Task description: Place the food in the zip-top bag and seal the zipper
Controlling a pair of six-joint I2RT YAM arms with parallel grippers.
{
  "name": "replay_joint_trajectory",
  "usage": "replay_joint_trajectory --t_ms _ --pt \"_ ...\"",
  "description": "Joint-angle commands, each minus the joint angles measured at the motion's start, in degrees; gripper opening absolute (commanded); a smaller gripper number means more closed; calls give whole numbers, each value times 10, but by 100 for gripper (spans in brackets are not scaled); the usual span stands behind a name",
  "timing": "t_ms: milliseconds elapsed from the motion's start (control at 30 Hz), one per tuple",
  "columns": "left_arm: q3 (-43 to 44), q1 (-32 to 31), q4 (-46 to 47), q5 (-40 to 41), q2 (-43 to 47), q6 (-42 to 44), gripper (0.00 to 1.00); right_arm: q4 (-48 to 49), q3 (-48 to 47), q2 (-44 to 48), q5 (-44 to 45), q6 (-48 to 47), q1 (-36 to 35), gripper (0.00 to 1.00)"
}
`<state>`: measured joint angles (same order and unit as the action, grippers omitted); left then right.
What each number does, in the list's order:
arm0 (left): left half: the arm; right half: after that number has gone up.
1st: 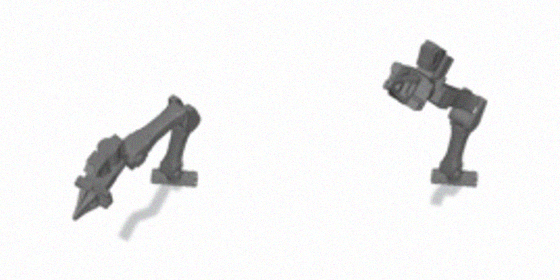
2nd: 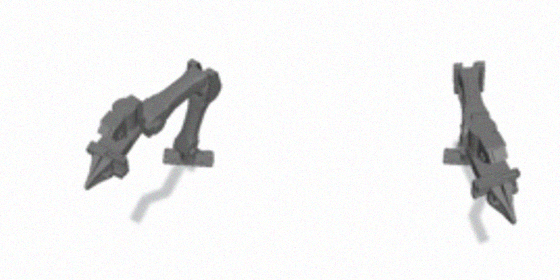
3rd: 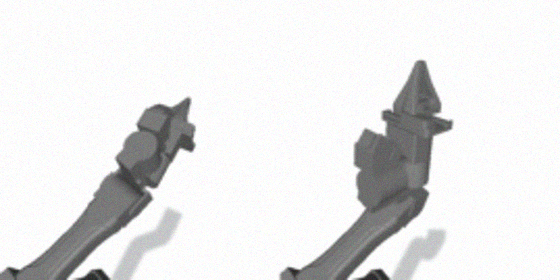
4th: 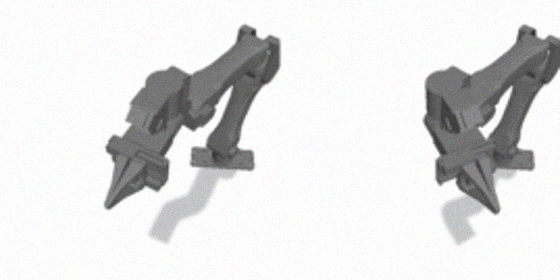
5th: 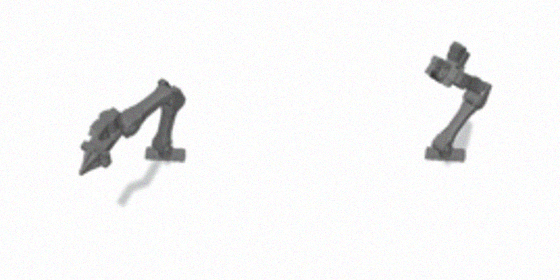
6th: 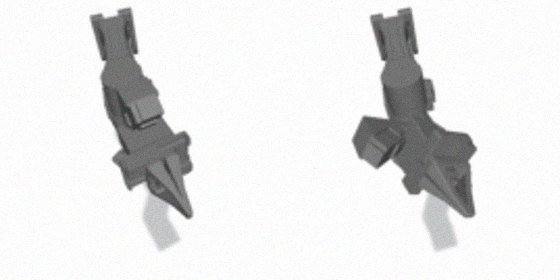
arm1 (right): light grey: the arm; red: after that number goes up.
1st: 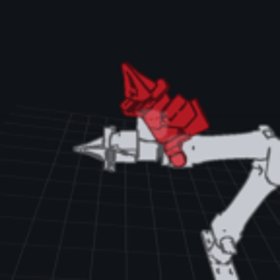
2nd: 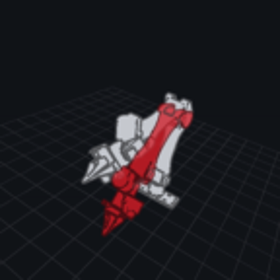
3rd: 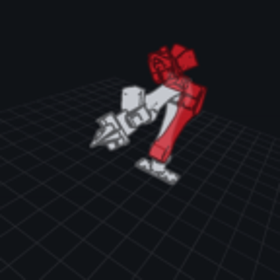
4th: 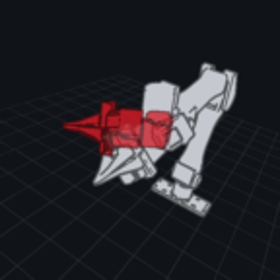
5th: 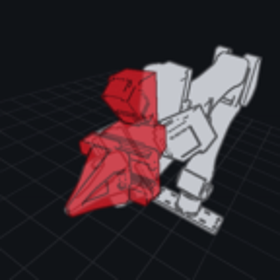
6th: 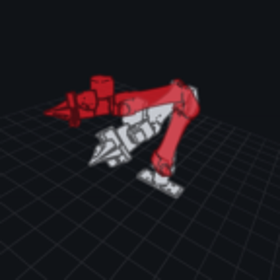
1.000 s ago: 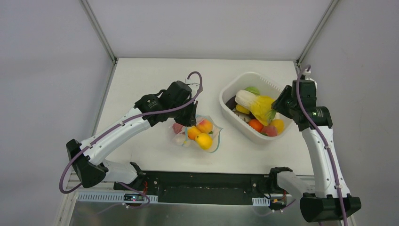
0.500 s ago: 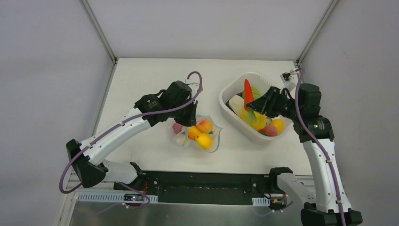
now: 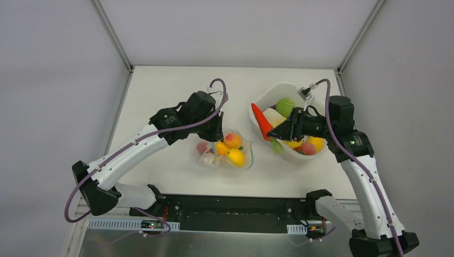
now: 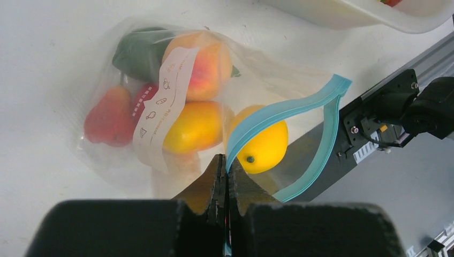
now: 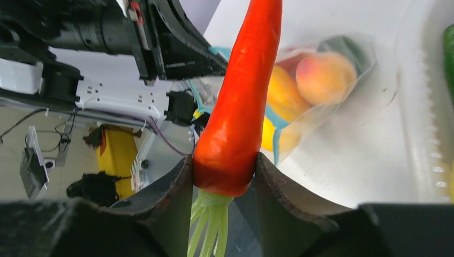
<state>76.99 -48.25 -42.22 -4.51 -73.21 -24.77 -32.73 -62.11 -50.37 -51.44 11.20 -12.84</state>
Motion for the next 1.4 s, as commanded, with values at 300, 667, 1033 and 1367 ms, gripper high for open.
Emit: replay_joint_trajectory --t_ms 300,667,1033,1367 --pt "-3 8 35 17 23 -30 0 -16 9 -39 136 -35 -244 9" --pt "-7 8 31 12 34 -28 0 -57 -9 -114 243 -50 -301 13" --pt "-20 8 38 -11 38 -30 0 -43 -139 -267 322 56 -309 15" --pt "-24 8 54 -38 40 -45 0 -38 -229 -352 392 111 -358 23"
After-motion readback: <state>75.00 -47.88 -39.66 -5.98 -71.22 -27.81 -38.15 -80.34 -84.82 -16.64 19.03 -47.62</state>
